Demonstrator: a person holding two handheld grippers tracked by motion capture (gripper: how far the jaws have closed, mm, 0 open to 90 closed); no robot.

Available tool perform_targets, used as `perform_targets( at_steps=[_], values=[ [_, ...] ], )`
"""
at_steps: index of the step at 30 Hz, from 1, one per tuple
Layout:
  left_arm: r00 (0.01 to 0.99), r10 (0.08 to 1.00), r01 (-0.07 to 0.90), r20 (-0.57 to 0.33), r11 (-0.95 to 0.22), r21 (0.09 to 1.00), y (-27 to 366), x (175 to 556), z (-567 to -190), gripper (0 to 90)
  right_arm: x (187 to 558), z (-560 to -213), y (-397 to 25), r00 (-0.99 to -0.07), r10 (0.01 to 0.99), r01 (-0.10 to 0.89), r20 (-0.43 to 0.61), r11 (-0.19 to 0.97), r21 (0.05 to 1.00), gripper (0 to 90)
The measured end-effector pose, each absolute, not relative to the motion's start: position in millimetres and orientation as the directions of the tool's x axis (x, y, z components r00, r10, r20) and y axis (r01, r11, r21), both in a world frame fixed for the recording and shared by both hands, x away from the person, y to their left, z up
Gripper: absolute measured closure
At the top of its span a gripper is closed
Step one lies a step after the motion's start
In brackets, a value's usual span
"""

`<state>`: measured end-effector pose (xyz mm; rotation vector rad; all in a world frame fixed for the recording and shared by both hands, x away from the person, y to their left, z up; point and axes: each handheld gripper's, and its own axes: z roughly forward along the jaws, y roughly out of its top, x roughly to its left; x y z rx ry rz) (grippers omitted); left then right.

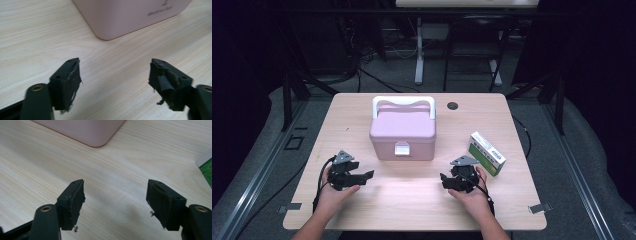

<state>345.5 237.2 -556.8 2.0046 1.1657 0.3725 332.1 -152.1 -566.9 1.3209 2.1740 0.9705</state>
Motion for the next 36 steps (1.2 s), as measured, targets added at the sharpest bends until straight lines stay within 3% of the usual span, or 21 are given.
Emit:
perform_targets(
  at_steps=[7, 18, 26, 36],
  values=[
    [0.532, 0.839, 0.592, -0.119, -0.267, 0.76, 239, 341, -555, 37.6, 329, -566, -156, -0.439, 0.898, 0.577, 0.001, 0.281, 0.767, 44.4],
    [0.513, 0.84, 0.622, -0.175, -0.224, 0.751, 244, 346, -559, 49.1, 332, -569, -157, -0.427, 0.903, 0.603, 0.045, 0.247, 0.759, 49.9],
    [0.521, 0.836, 0.593, -0.171, -0.211, 0.777, 246, 350, -561, 49.9, 335, -570, -156, -0.407, 0.913, 0.596, 0.024, 0.245, 0.765, 52.6],
    [0.447, 0.873, 0.591, -0.198, -0.122, 0.797, 258, 360, -561, 50.0, 347, -572, -156, -0.395, 0.917, 0.614, 0.062, 0.213, 0.76, 52.9]
  ],
)
